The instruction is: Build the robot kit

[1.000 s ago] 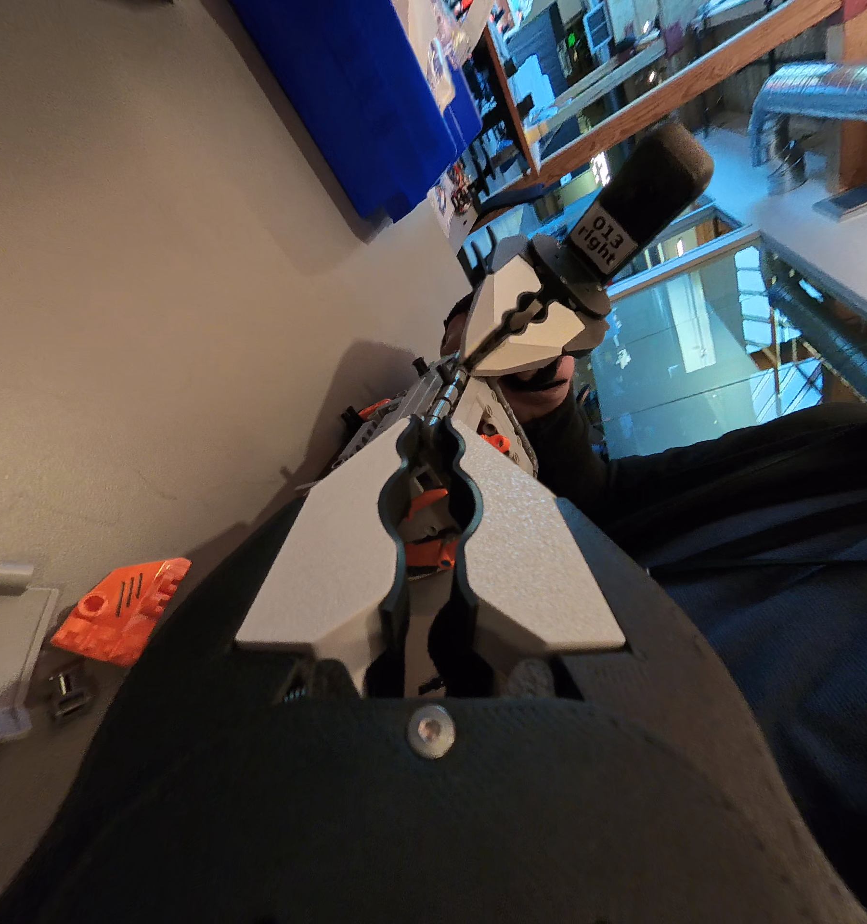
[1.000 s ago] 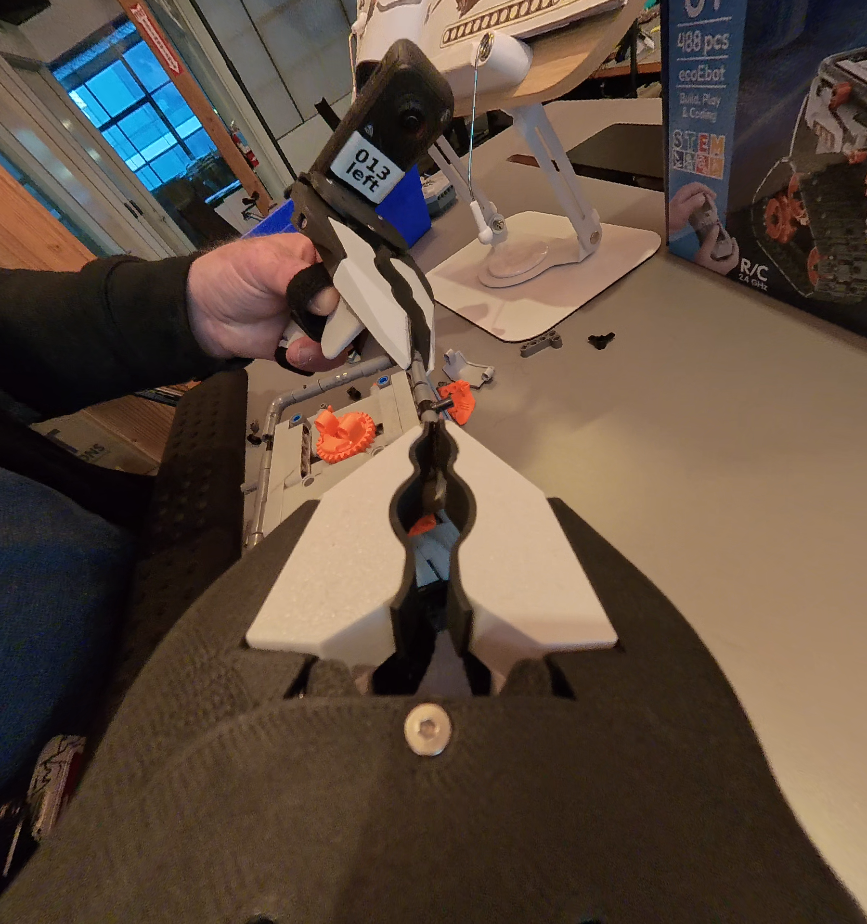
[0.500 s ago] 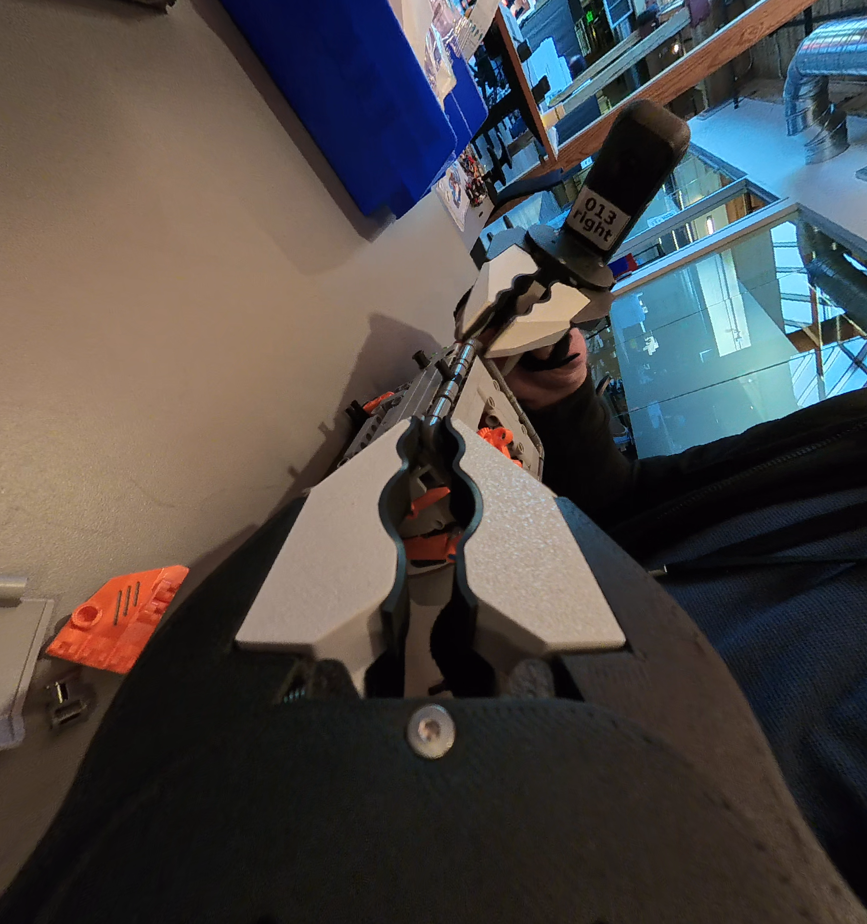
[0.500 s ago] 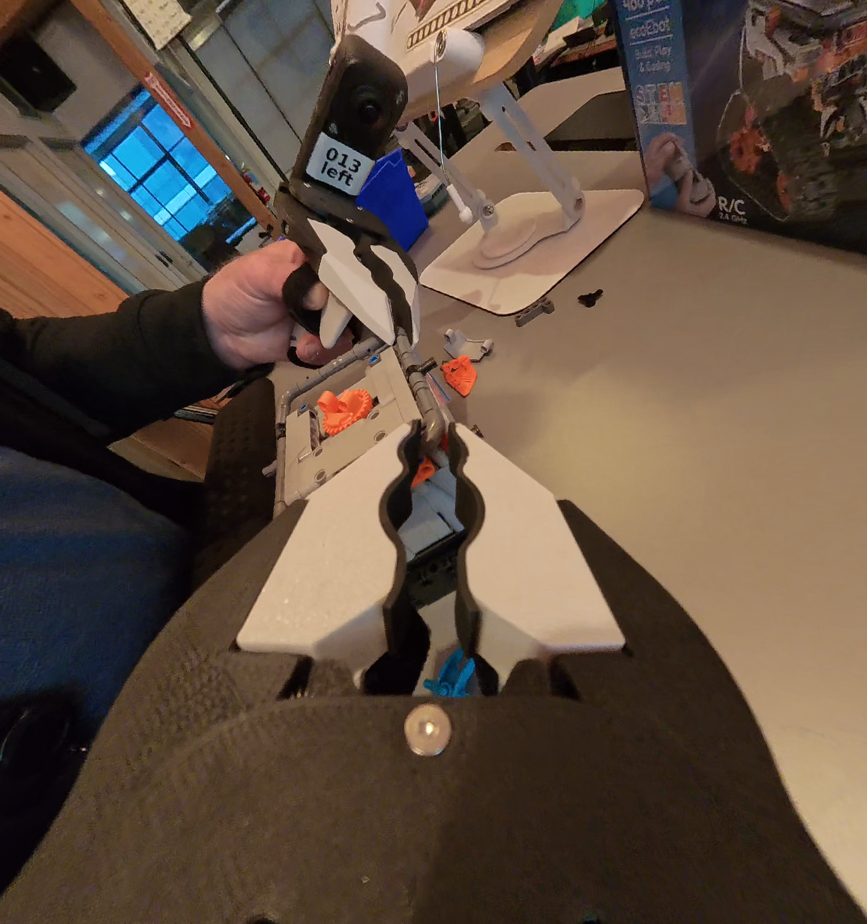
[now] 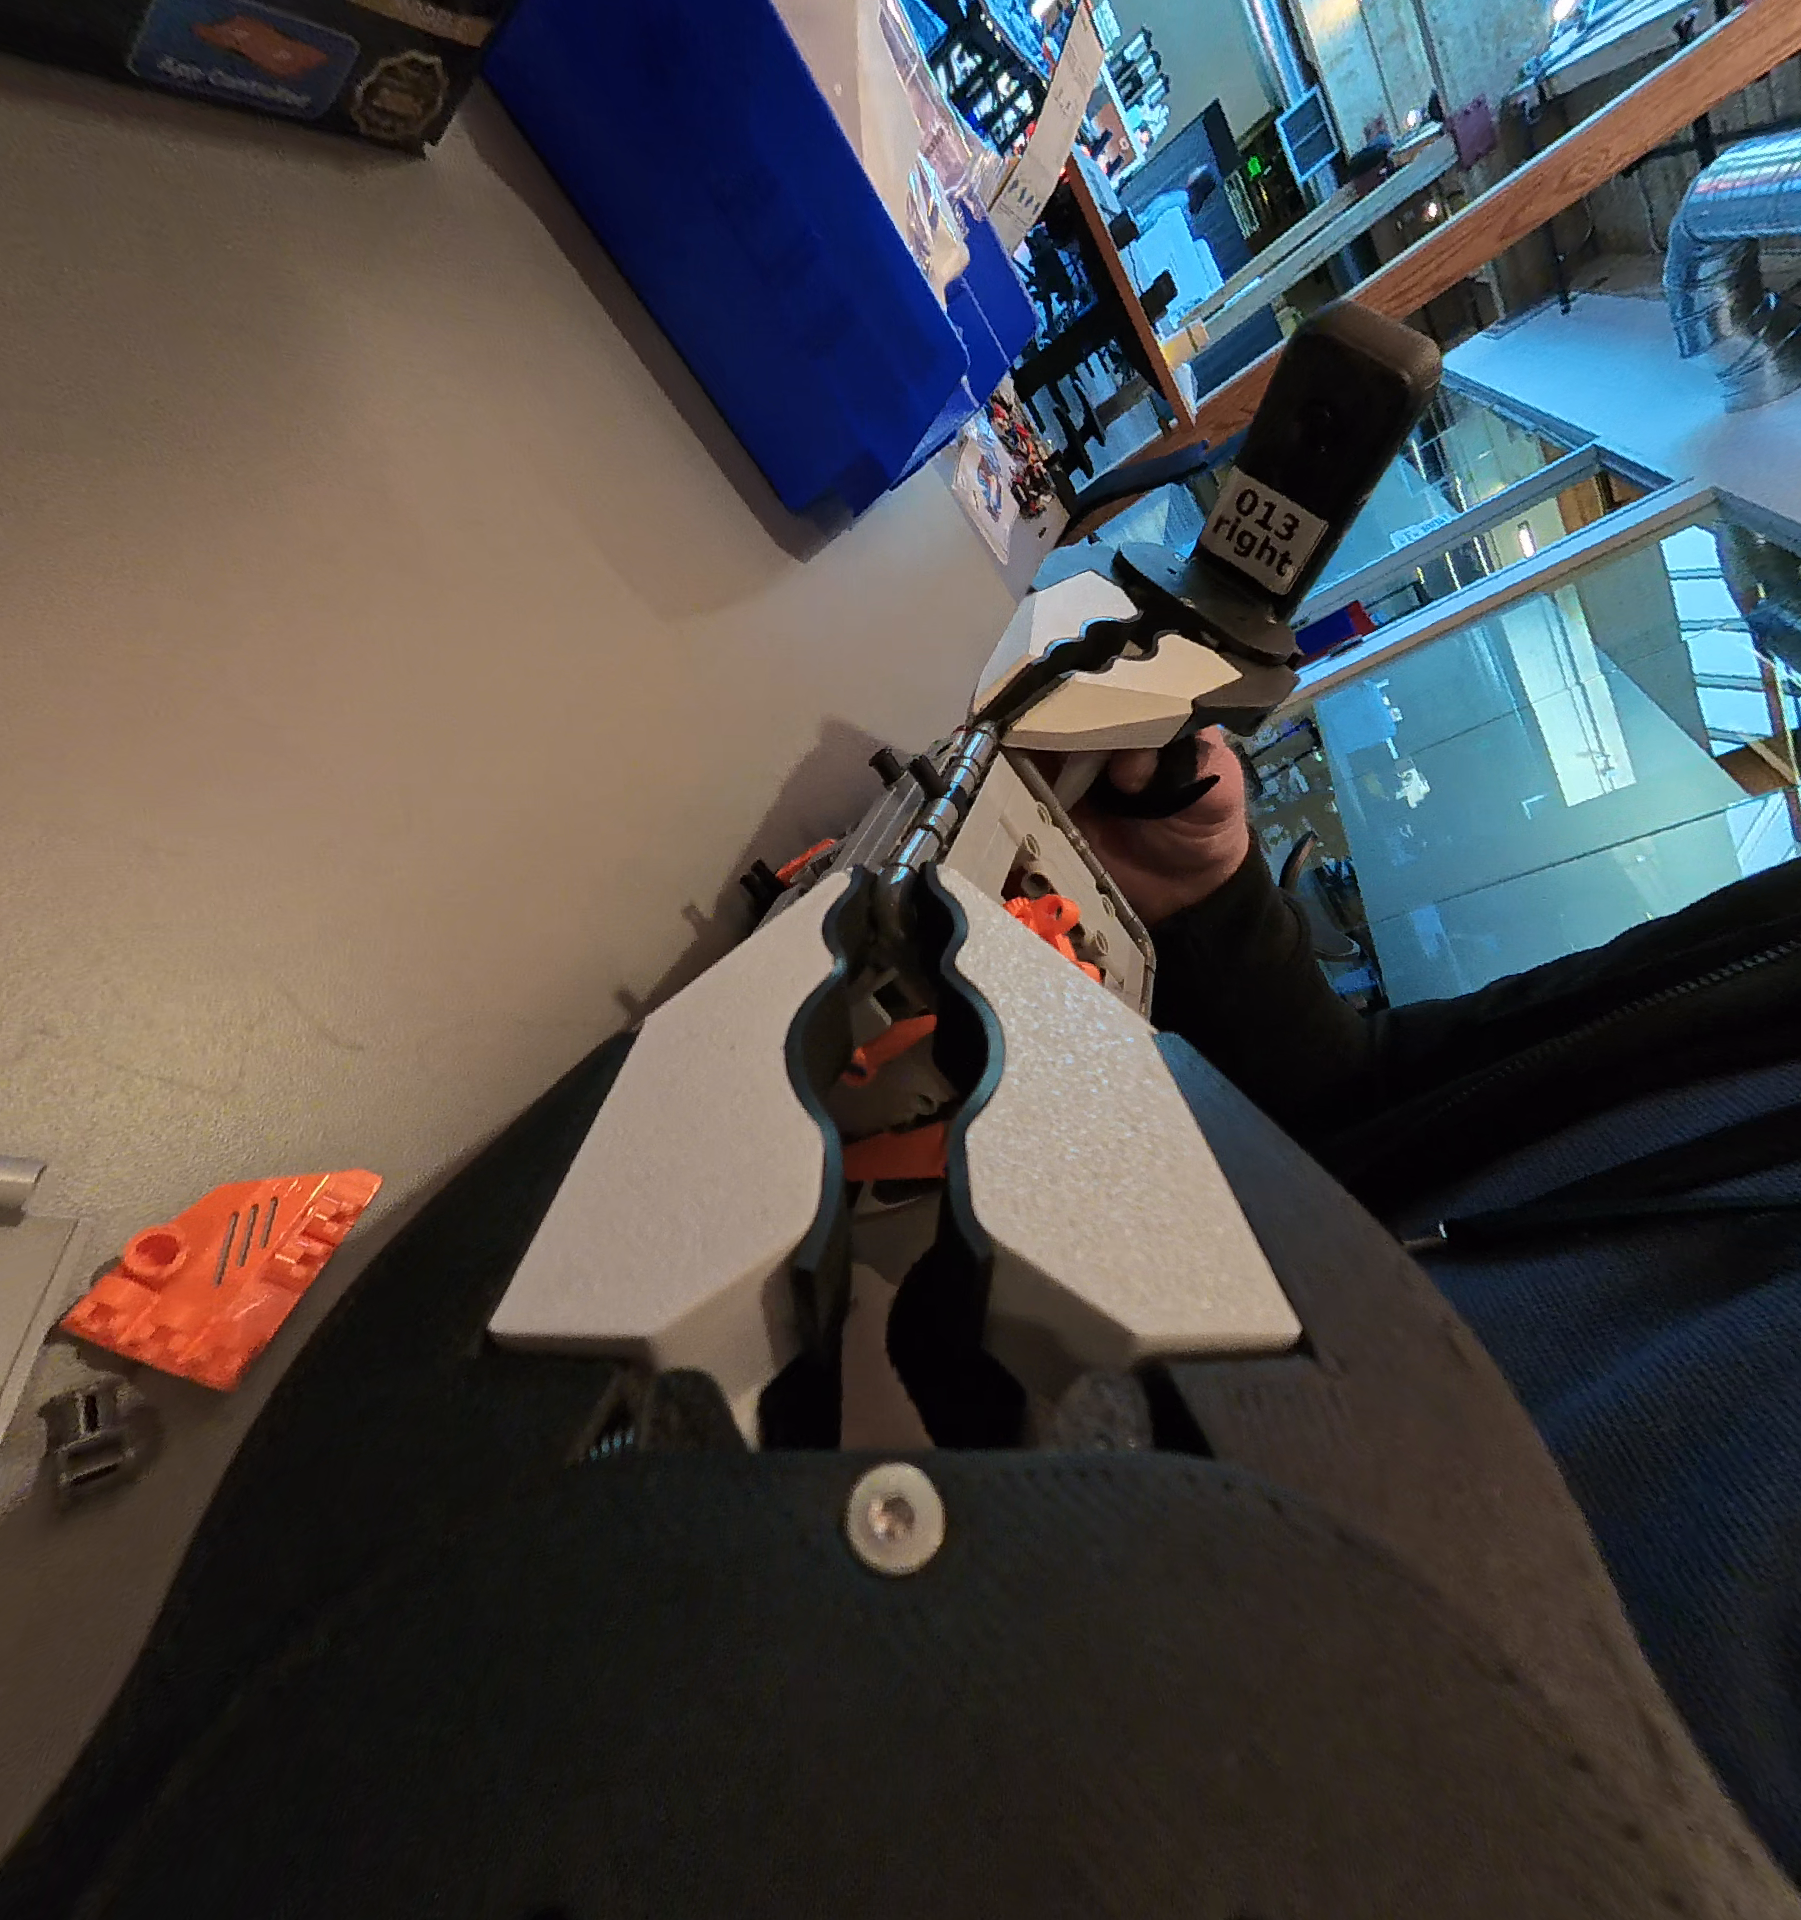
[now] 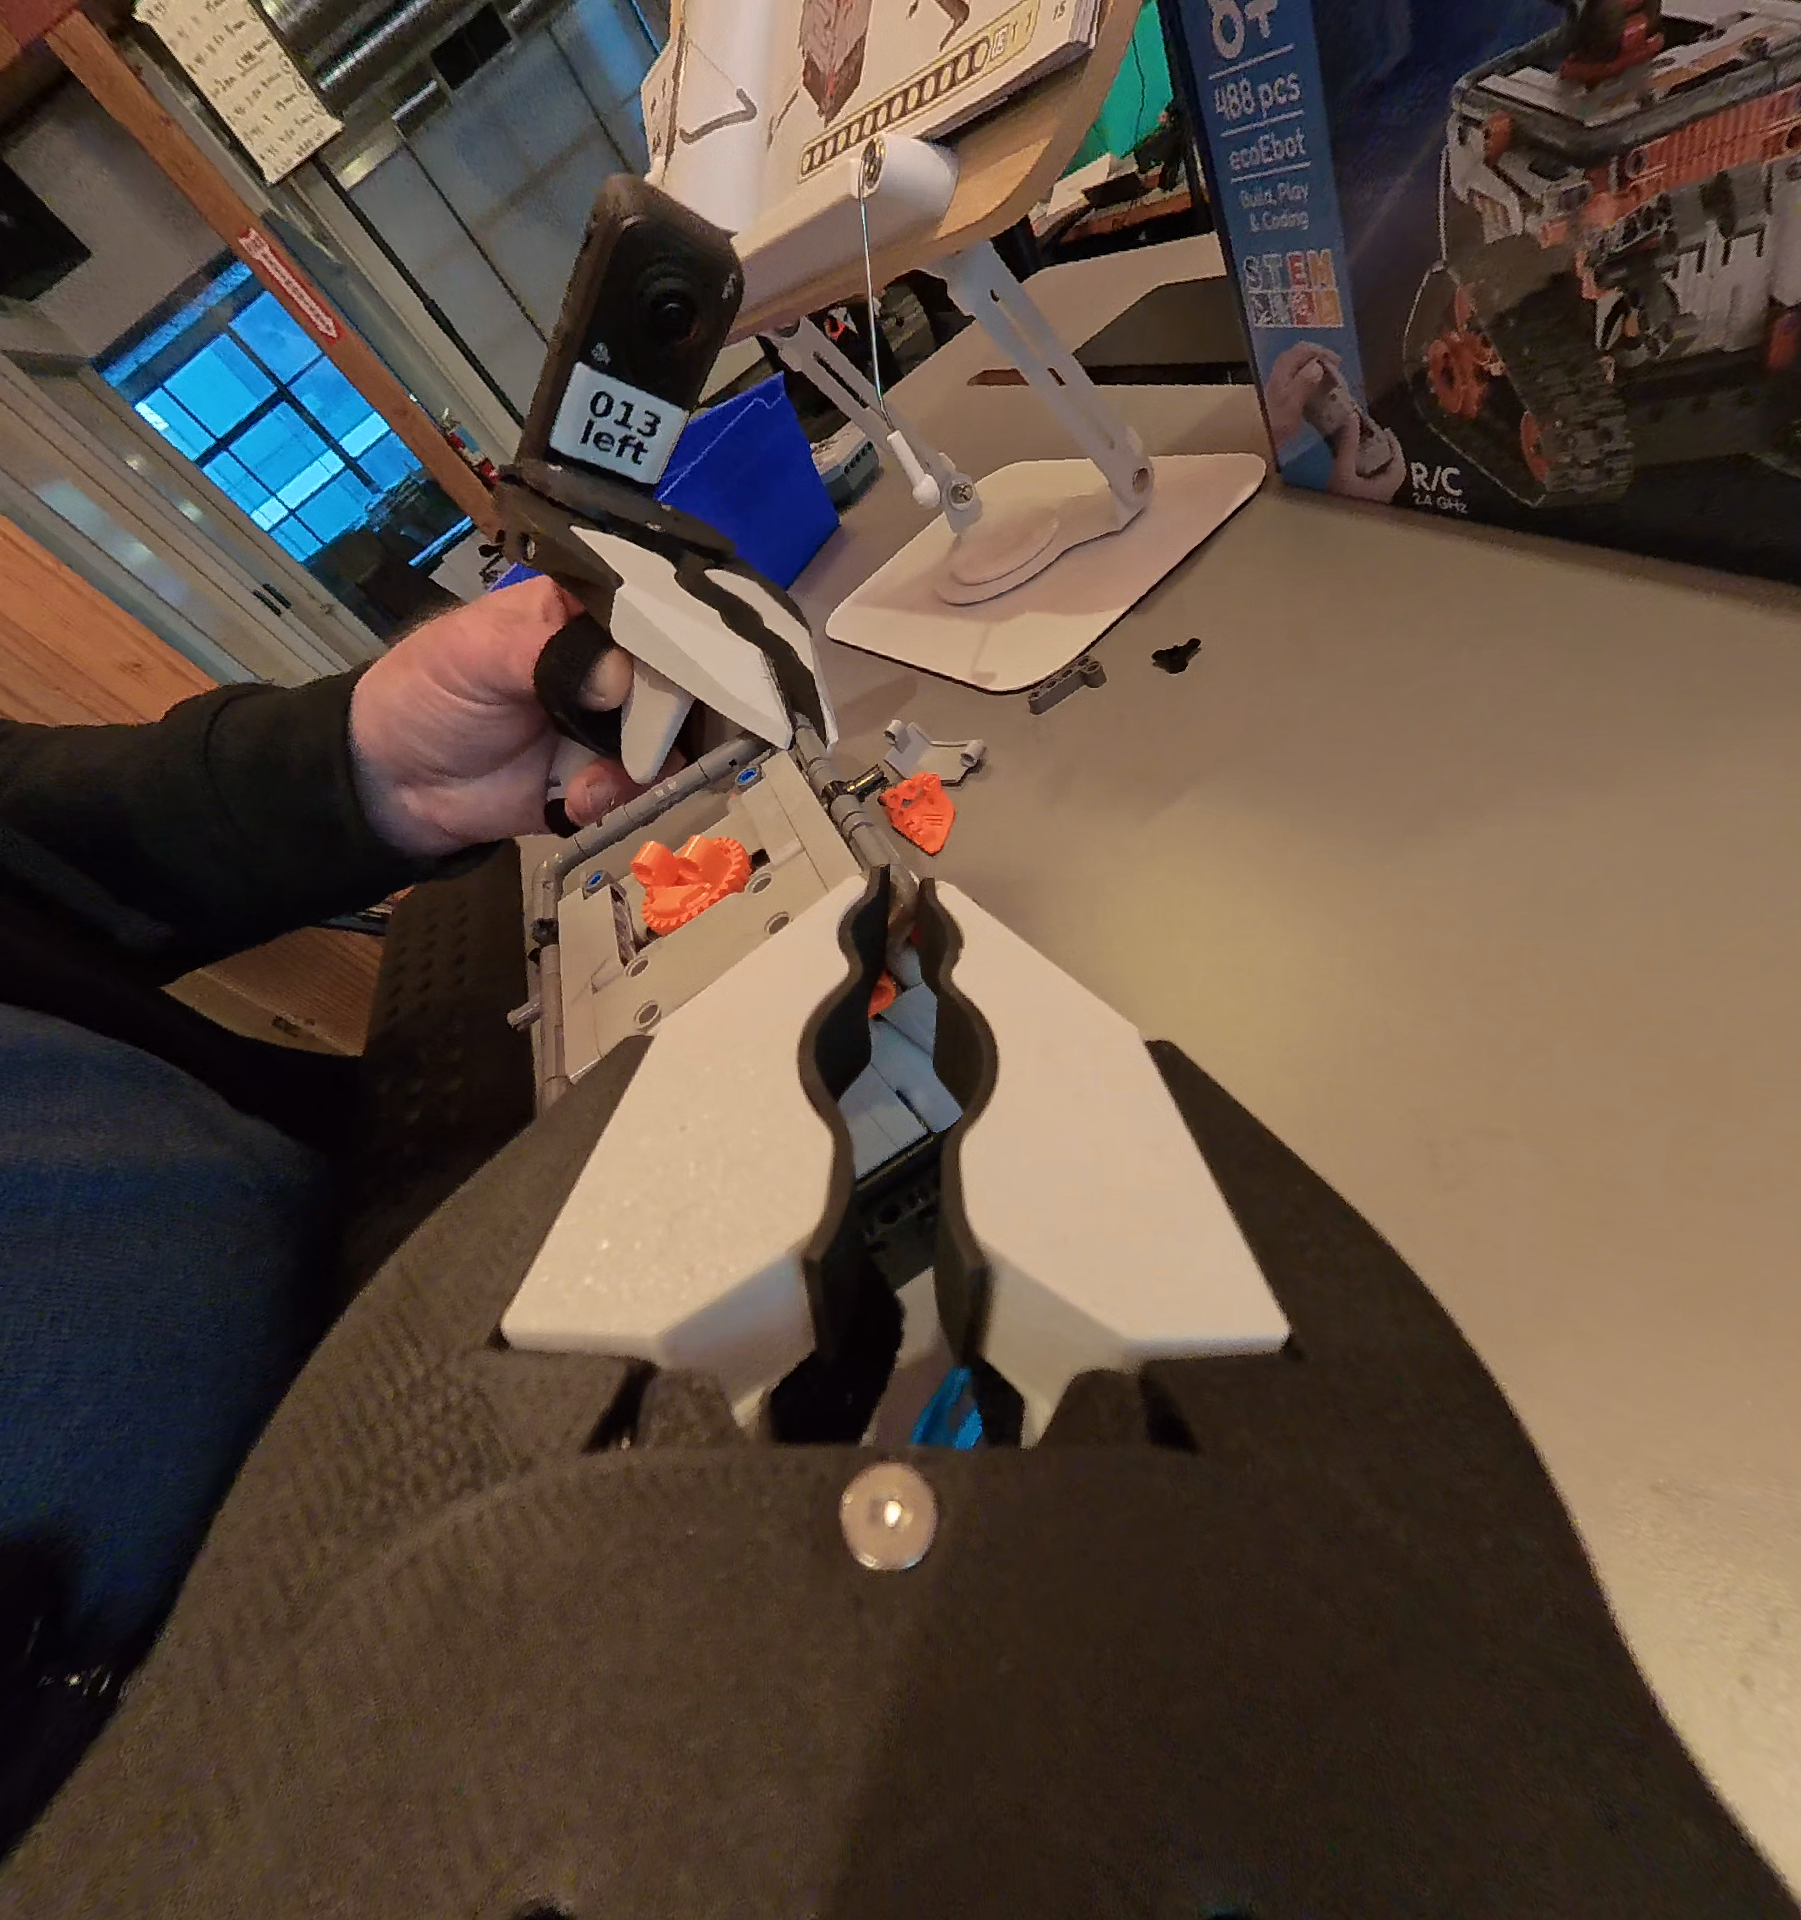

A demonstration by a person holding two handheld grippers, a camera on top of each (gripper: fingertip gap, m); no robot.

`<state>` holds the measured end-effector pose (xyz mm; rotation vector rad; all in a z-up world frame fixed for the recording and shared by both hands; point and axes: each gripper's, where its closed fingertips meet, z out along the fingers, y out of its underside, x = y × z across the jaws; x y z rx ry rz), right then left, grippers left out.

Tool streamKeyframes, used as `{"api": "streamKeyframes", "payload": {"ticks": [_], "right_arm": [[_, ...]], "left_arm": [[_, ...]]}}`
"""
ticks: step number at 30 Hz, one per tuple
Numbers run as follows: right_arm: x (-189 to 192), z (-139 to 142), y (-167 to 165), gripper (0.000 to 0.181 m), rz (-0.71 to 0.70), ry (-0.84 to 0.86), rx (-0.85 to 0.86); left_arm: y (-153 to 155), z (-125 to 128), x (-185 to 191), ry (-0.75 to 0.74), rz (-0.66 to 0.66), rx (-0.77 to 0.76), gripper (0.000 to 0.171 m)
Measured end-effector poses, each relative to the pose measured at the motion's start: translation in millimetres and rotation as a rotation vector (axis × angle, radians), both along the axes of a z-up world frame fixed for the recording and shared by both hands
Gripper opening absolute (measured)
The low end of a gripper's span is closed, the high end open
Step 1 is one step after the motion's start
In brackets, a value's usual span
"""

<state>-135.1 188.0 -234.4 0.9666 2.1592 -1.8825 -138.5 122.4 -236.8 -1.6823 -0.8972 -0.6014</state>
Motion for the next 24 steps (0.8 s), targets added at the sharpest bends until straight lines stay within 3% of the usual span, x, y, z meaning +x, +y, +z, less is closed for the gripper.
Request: {"api": "streamKeyframes", "payload": {"ticks": [13, 16, 19, 24], "right_arm": [[-1.5, 1.1, 0.0, 0.003, -0.030, 0.002, -0.007], [-3.1, 1.7, 0.2, 0.007, -0.042, 0.009, 0.003], [-3.7, 6.3, 6.2, 0.010, -0.056, 0.006, -0.010], [18.8, 3.9, 10.5, 0.013, -0.020, 0.004, 0.050]], "left_arm": [[-0.4, 0.6, 0.6, 0.023, 0.020, 0.003, 0.007], [-5.5, 4.2, -0.2, 0.010, 0.019, 0.014, 0.022], [-13.8, 3.8, 6.6, 0.016, 0.011, -0.035, 0.034], [-27.3, 9.5, 43.4, -0.004, -0.029, -0.088, 0.031]]}}
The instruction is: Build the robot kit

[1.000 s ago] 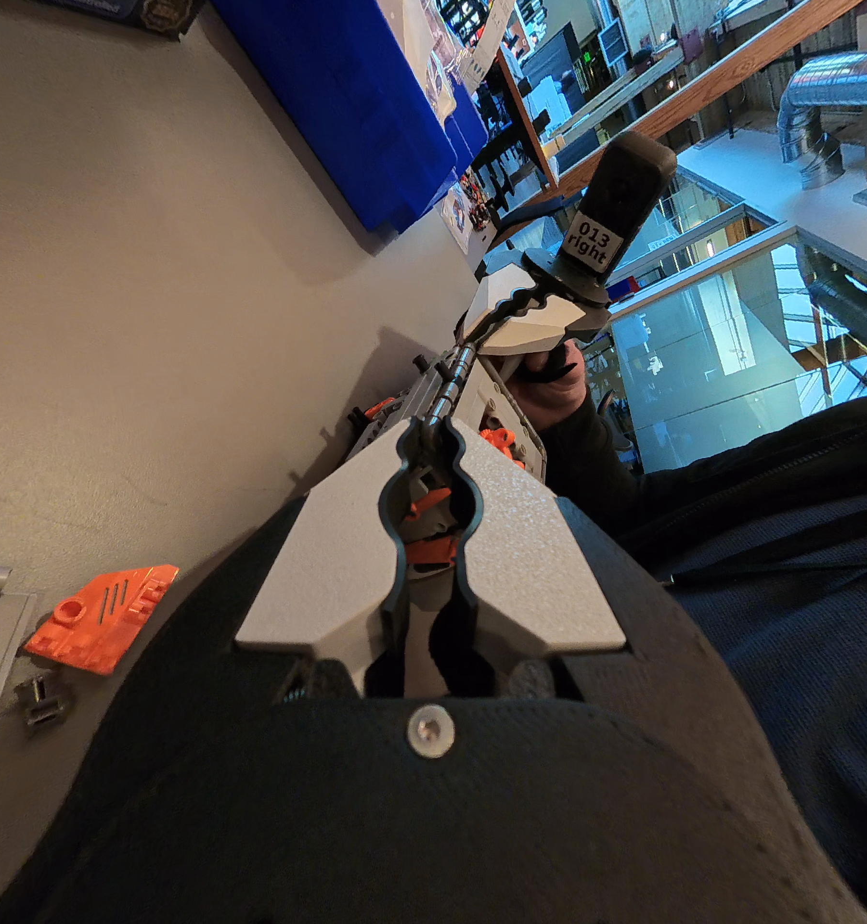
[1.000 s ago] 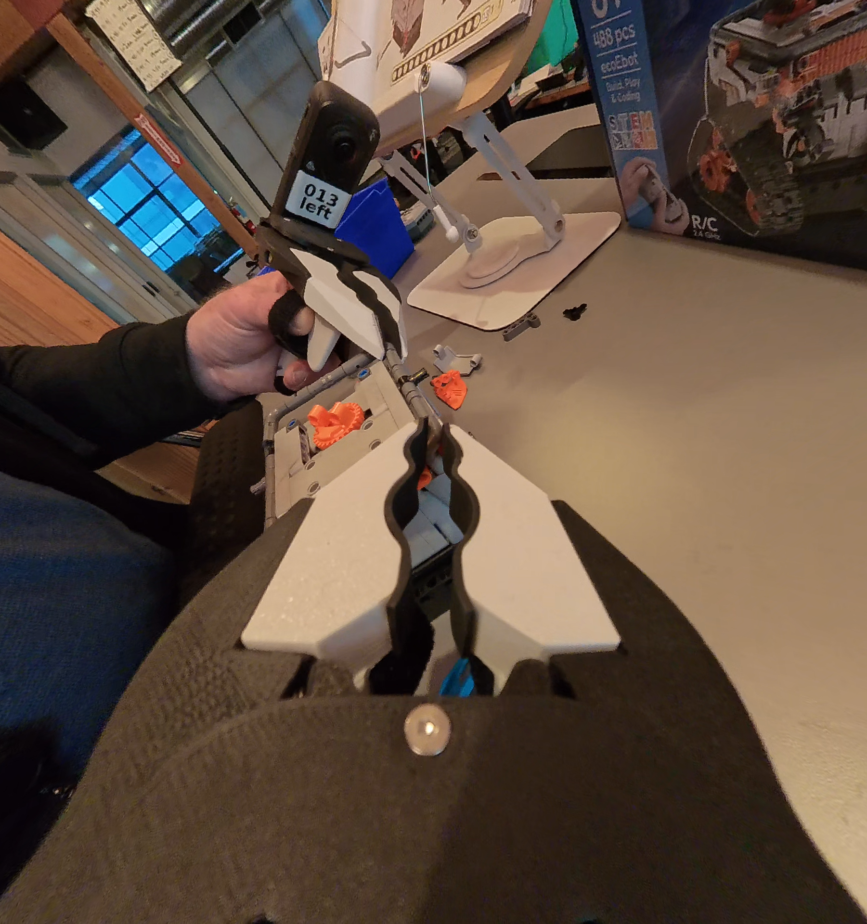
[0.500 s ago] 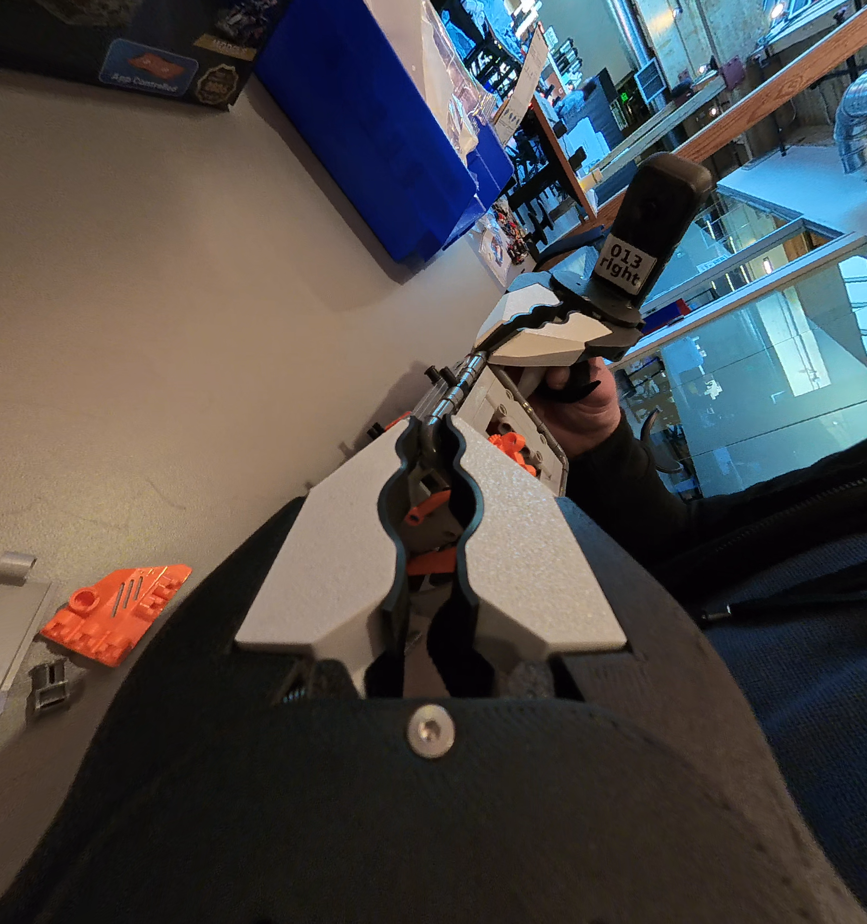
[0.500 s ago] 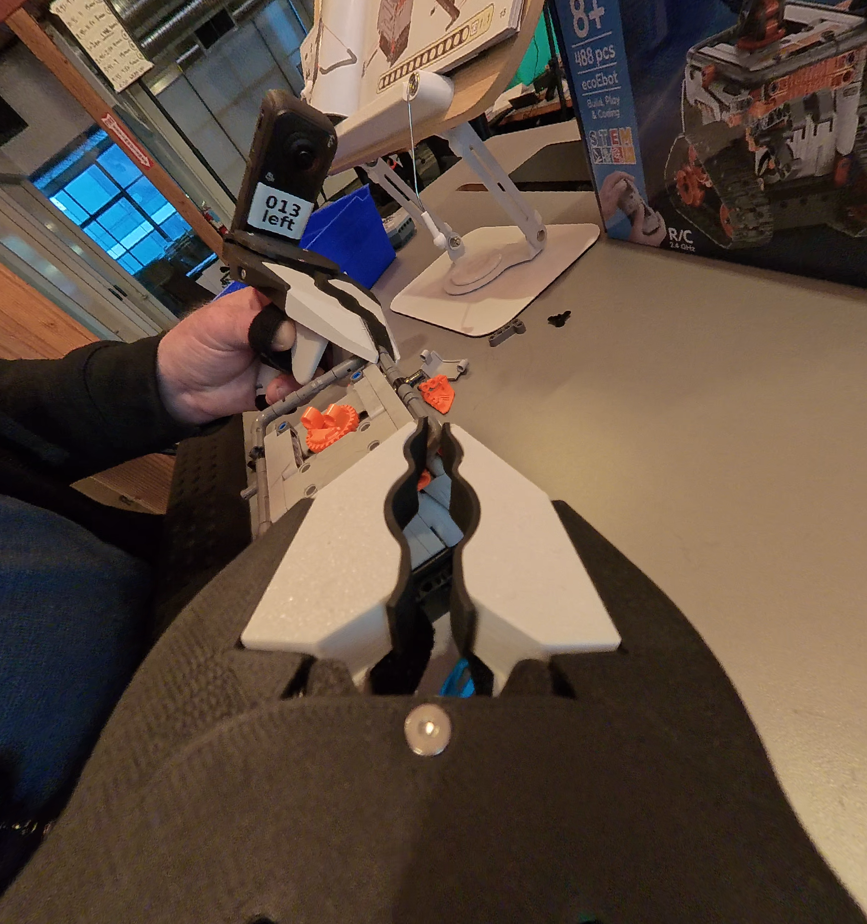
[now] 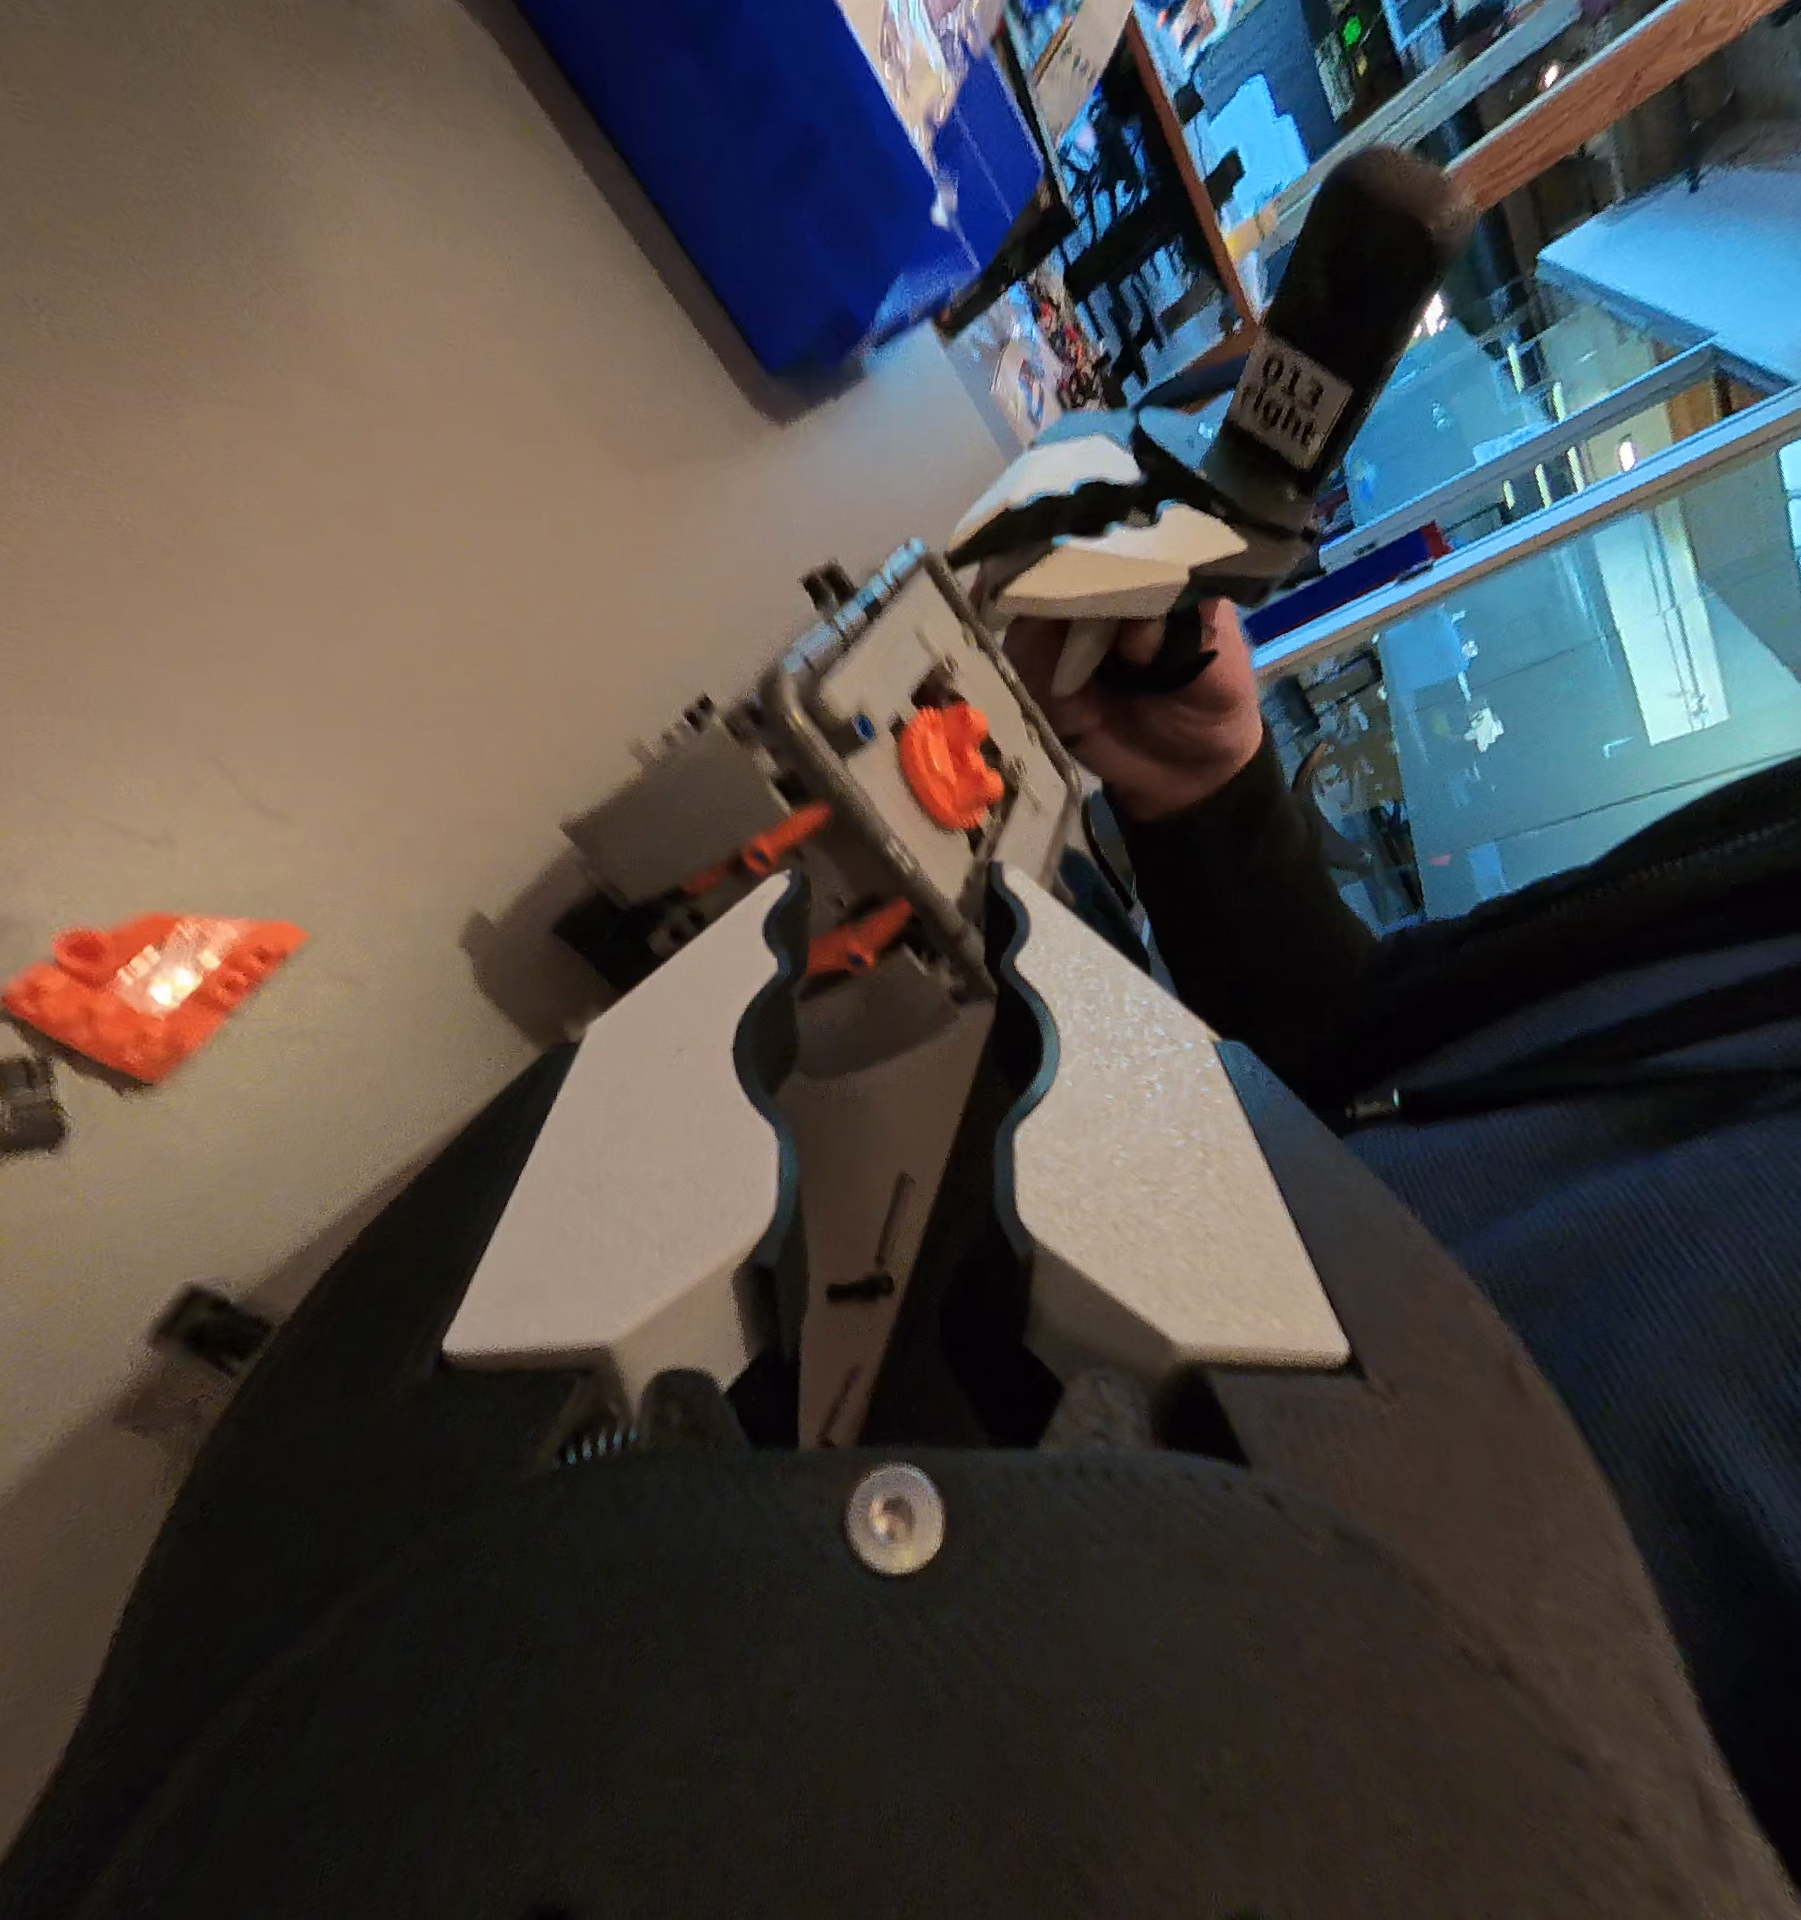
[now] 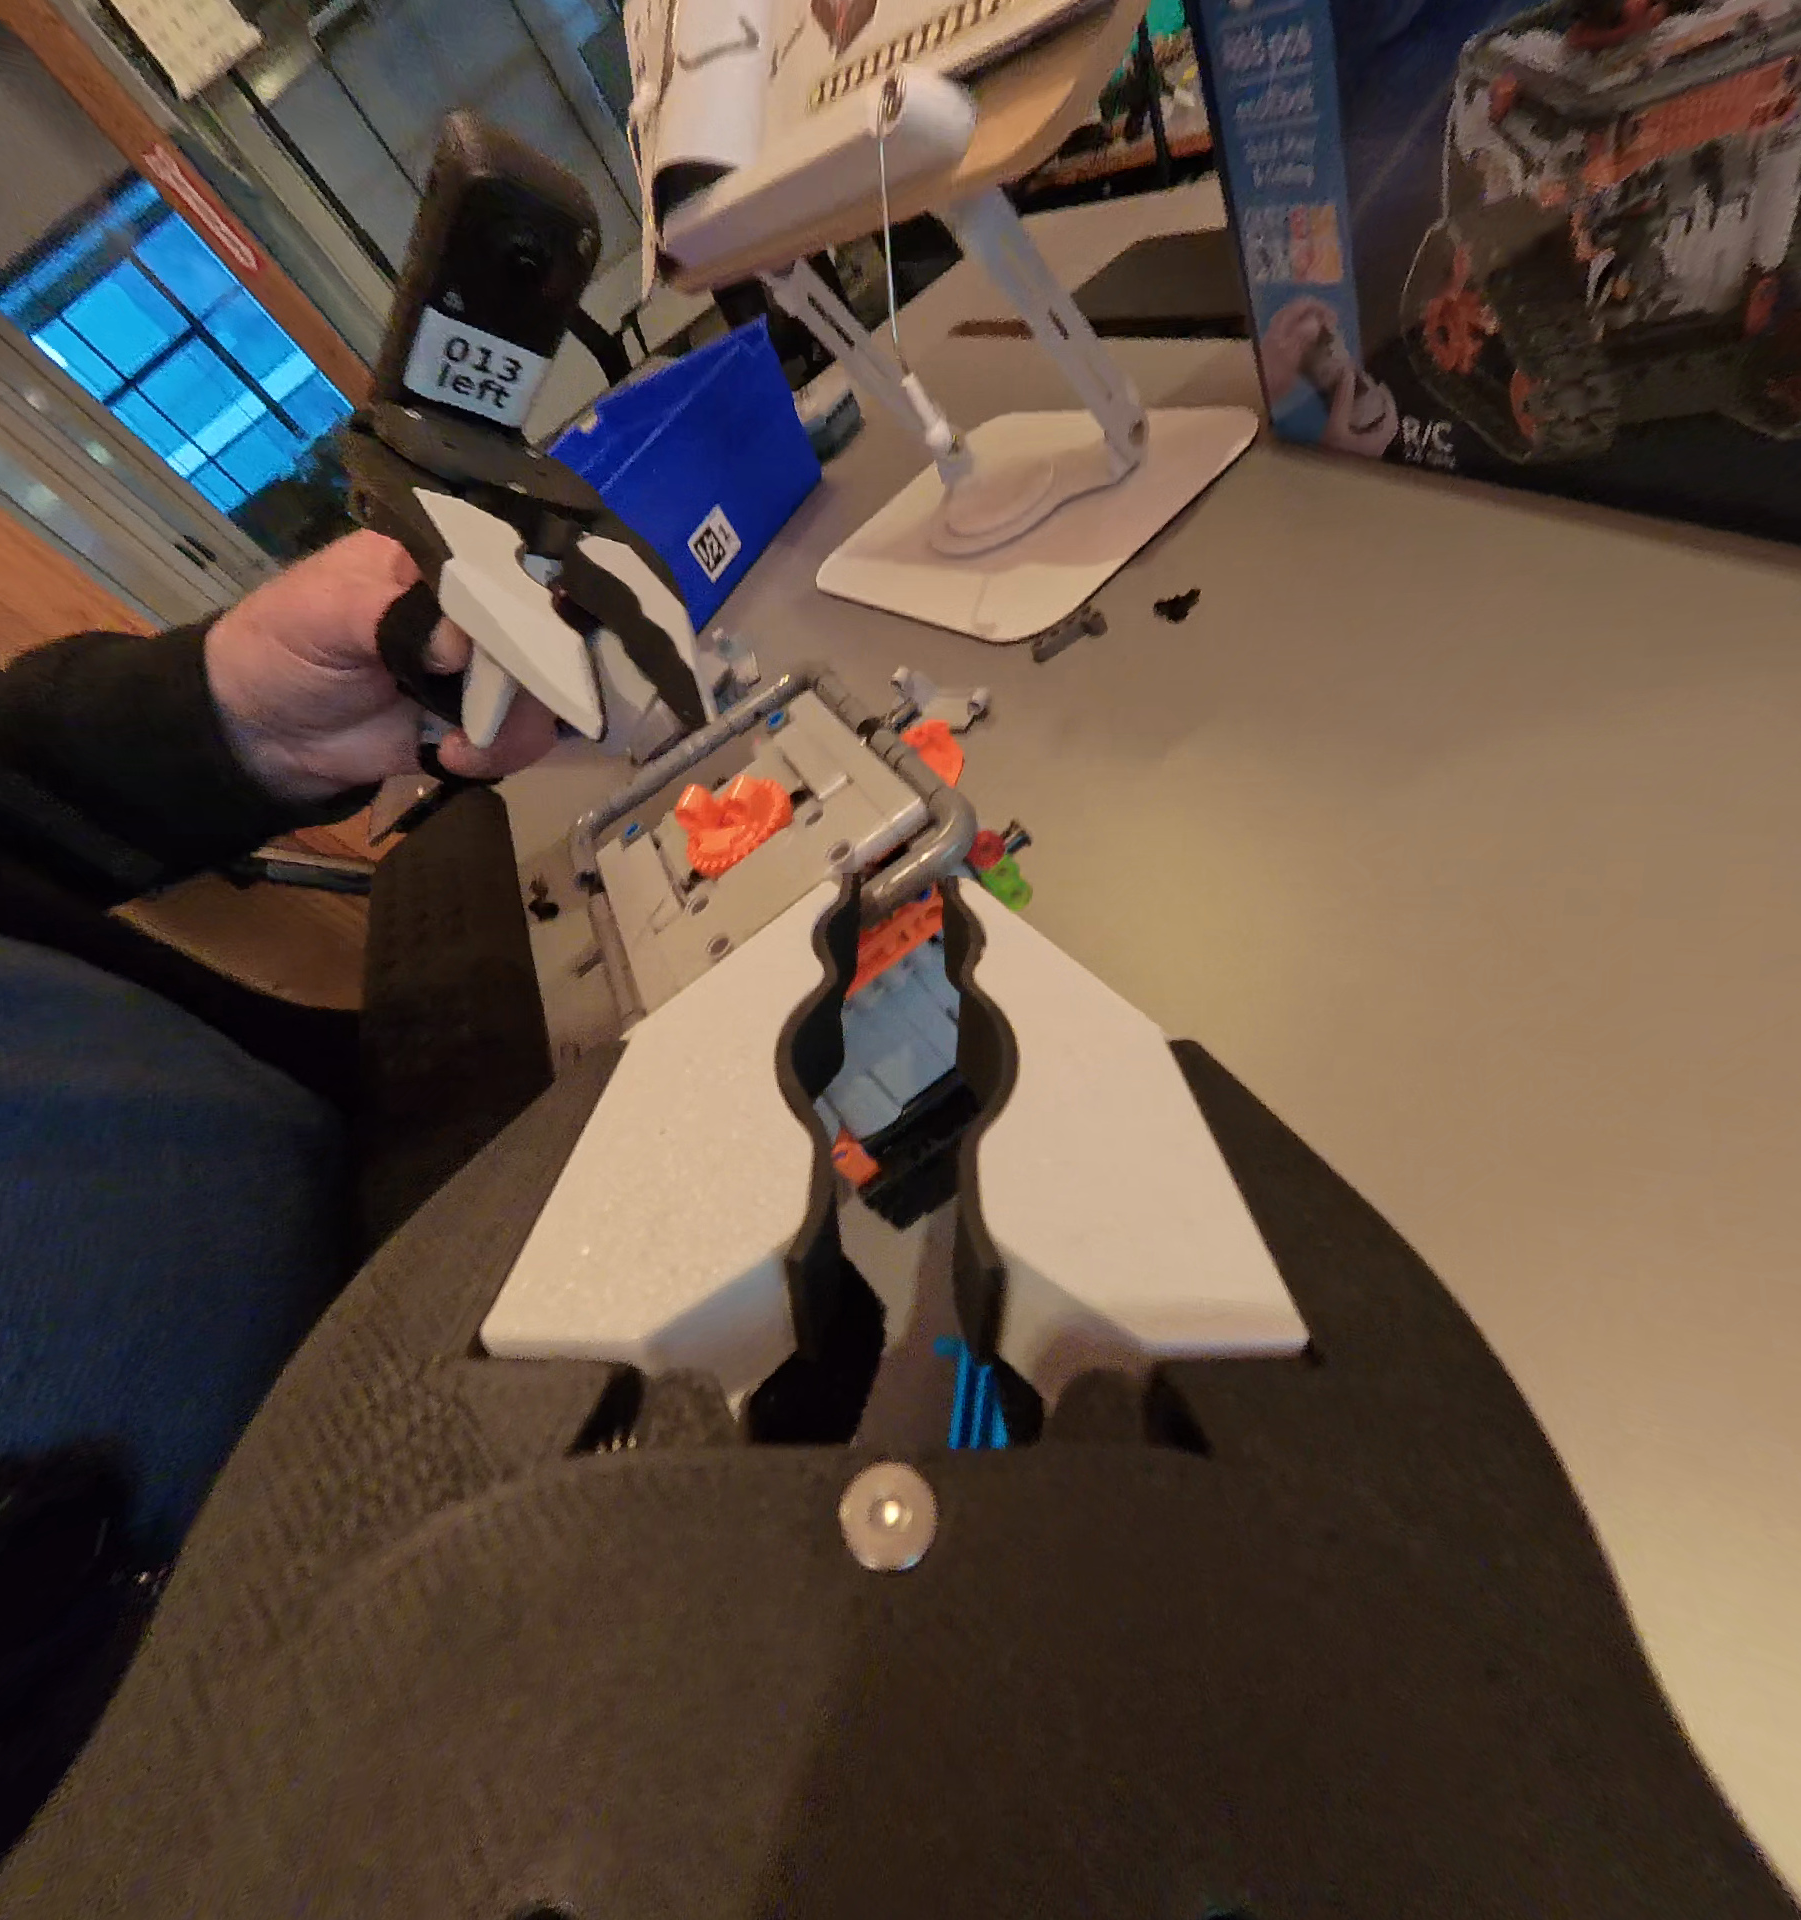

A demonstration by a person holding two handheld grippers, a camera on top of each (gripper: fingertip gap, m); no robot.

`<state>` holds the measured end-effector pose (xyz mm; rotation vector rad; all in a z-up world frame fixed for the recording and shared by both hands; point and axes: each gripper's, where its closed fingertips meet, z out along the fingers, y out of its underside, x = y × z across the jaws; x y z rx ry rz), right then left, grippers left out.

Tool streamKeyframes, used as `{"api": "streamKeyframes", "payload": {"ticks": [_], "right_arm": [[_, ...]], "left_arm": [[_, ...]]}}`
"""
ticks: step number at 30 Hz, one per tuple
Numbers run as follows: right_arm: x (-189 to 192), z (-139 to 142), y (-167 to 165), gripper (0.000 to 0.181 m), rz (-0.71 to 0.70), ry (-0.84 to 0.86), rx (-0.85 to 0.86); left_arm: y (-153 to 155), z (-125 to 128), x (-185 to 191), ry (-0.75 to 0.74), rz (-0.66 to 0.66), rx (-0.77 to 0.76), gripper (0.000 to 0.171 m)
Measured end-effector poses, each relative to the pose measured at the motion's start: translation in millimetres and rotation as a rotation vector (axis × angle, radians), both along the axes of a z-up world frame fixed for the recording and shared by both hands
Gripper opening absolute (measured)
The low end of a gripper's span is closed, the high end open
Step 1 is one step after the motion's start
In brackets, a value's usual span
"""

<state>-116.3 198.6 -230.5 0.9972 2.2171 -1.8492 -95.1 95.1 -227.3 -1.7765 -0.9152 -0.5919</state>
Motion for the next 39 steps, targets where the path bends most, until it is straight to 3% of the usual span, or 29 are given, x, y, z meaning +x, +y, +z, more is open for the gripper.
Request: {"api": "streamKeyframes", "payload": {"ticks": [5, 8, 12, 33, 39], "right_arm": [[25.5, -1.7, -3.3, 0.014, 0.038, -0.034, 0.007], [34.4, -5.0, -8.8, 0.017, 0.045, -0.015, 0.043], [39.8, -6.3, -11.1, 0.017, 0.046, -0.020, 0.052], [39.7, -7.4, -14.6, 0.012, -0.050, 0.014, 0.064], [35.2, -5.9, -10.4, 0.021, -0.082, 0.056, 0.105]], "left_arm": [[6.5, -5.8, 37.0, -0.055, -0.009, -0.029, 0.030], [17.3, -13.7, 45.4, -0.016, -0.008, -0.076, 0.029], [20.8, -9.9, 39.3, 0.012, 0.031, -0.082, 0.022], [20.0, -11.9, 25.8, 0.130, 0.200, -0.081, 0.018], [17.5, -8.8, 24.7, 0.155, 0.164, -0.070, 0.022]]}}
